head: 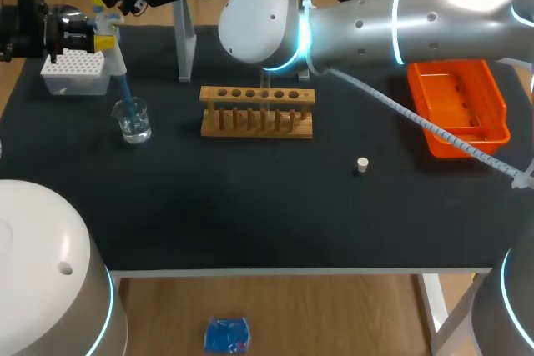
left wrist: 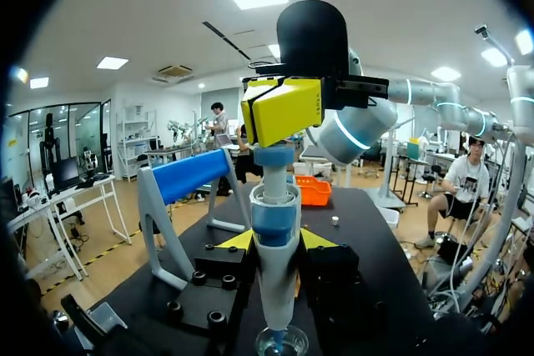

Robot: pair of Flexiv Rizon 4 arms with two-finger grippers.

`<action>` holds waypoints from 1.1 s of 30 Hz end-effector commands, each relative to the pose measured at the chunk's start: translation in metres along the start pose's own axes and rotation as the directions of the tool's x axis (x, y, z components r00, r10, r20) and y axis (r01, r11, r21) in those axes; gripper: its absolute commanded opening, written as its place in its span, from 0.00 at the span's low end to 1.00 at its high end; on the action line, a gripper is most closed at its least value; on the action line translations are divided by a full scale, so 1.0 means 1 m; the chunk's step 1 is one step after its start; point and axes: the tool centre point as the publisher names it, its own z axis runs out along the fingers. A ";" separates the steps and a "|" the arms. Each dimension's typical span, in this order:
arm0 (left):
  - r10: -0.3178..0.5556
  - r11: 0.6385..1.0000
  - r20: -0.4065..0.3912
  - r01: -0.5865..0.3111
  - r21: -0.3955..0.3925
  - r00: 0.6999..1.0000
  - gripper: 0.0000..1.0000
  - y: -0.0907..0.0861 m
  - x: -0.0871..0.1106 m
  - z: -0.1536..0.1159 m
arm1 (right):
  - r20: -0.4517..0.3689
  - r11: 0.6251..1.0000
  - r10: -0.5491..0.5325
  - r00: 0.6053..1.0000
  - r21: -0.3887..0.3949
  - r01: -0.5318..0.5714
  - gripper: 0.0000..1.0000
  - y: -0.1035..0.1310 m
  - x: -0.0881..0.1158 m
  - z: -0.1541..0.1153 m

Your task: Invert the test tube, pick up the pipette, mount the tip to pipette, aspirate from beaker and dispense into the tube, eject the tip, return the pipette, and cap with the stopper.

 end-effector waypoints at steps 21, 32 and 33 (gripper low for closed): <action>0.001 1.000 0.002 -0.001 -0.002 1.000 0.00 -0.004 0.001 0.000 | 0.006 0.999 0.019 1.000 0.028 -0.019 0.00 -0.024 0.003 0.001; 0.001 1.000 0.002 -0.001 -0.002 1.000 0.00 -0.004 0.001 0.000 | 0.008 1.000 0.001 1.000 0.018 -0.001 0.00 -0.013 0.004 -0.004; 0.001 1.000 0.002 -0.001 -0.002 1.000 0.00 -0.004 0.001 0.000 | 0.009 1.000 -0.001 1.000 0.015 0.001 0.00 -0.011 0.004 -0.005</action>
